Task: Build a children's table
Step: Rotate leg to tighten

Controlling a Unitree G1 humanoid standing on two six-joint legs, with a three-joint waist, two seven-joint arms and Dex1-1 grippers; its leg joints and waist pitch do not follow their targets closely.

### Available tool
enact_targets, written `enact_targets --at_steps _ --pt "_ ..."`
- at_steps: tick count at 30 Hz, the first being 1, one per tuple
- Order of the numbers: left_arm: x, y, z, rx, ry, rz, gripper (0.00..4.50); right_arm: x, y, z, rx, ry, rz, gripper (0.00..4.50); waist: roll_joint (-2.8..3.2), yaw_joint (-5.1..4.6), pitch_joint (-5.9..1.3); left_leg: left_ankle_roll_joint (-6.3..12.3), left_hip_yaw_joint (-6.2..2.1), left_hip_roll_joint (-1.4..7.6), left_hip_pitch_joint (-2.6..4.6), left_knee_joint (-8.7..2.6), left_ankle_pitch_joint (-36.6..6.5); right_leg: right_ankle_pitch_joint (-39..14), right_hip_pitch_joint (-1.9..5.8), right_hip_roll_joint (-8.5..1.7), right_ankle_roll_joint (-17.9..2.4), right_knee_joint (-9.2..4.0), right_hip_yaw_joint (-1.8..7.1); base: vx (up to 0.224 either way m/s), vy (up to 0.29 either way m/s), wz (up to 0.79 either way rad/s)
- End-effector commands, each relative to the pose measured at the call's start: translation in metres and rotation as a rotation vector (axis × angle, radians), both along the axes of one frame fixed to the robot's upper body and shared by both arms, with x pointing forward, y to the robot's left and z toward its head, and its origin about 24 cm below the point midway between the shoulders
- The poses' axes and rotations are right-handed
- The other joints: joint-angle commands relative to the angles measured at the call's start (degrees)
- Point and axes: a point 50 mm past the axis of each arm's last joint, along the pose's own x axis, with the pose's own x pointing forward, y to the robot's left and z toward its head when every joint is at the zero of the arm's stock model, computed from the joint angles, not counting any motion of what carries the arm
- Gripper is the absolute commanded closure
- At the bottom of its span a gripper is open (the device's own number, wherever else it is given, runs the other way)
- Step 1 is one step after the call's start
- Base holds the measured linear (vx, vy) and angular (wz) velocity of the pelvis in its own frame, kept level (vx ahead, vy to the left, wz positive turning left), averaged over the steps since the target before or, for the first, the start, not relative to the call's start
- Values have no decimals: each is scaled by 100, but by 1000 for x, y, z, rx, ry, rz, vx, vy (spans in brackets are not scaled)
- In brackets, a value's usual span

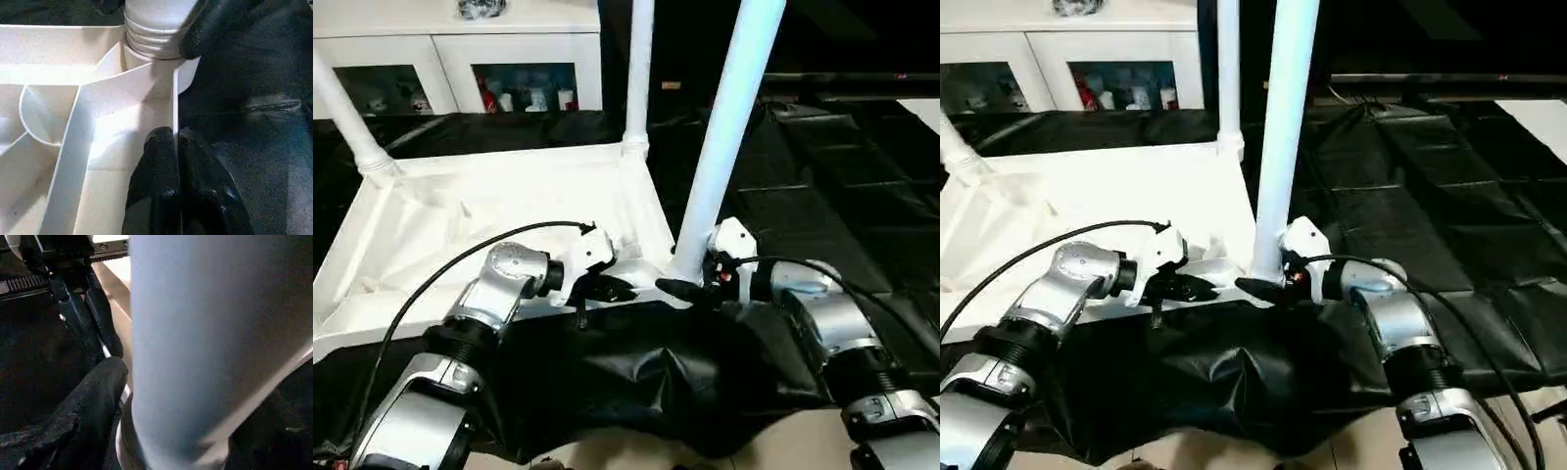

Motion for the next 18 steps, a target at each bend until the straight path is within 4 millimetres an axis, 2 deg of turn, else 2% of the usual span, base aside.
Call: enact_targets --at_steps 1,5,8,11,13,14,15,16,17,18 --pt "2 -10 9 -46 -45 -24 450 -6 15 1 18 6 94 156 -42 4 -400 471 -35 183 -9 -365 -832 -1450 359 -364 -1096 -396 348 0 0 0" --pt "3 -12 8 -47 -52 -11 450 -8 18 -2 17 15 89 186 -40 11 -405 442 -37 180 -9 -365 -820 -1433 360 -362 -1084 -393 349 0 0 0" --pt "6 -15 8 -49 -64 23 450 -9 20 -7 29 34 57 191 -40 12 -401 442 -34 175 -11 -363 -817 -1410 358 -358 -1087 -396 346 0 0 0" --pt "12 -21 10 -63 -77 81 450 -6 24 -14 49 71 -42 192 -39 -2 -370 368 -37 163 6 -381 -982 -1839 338 -356 -961 -459 335 0 0 0" --pt "18 -30 13 -87 -83 145 450 2 28 -22 51 89 -188 192 -31 -13 -368 241 -51 160 33 -391 -1093 -2196 326 -377 -843 -499 334 0 0 0" --pt "18 -30 13 -87 -83 145 450 2 28 -22 51 89 -188 192 -32 -28 -371 202 -62 153 37 -396 -1127 -2268 326 -376 -829 -509 325 0 0 0" --pt "20 -33 14 -91 -86 168 450 4 29 -25 50 96 -243 192 -39 -39 -372 193 -63 155 26 -396 -1129 -2257 335 -374 -814 -507 327 0 0 0" --pt "22 -37 15 -94 -91 192 450 8 32 -27 52 104 -303 193 -11 -44 -369 185 -59 154 38 -394 -1141 -2245 316 -371 -822 -512 330 0 0 0" --pt "26 -42 16 -94 -99 235 450 12 37 -29 71 124 -372 193 -9 -96 -375 147 -62 145 23 -394 -1141 -2169 318 -362 -847 -510 329 0 0 0" --pt "30 -47 17 -94 -108 267 450 16 43 -30 86 138 -436 193 18 -89 -394 125 -71 142 31 -384 -1098 -2090 329 -372 -865 -490 327 0 0 0"
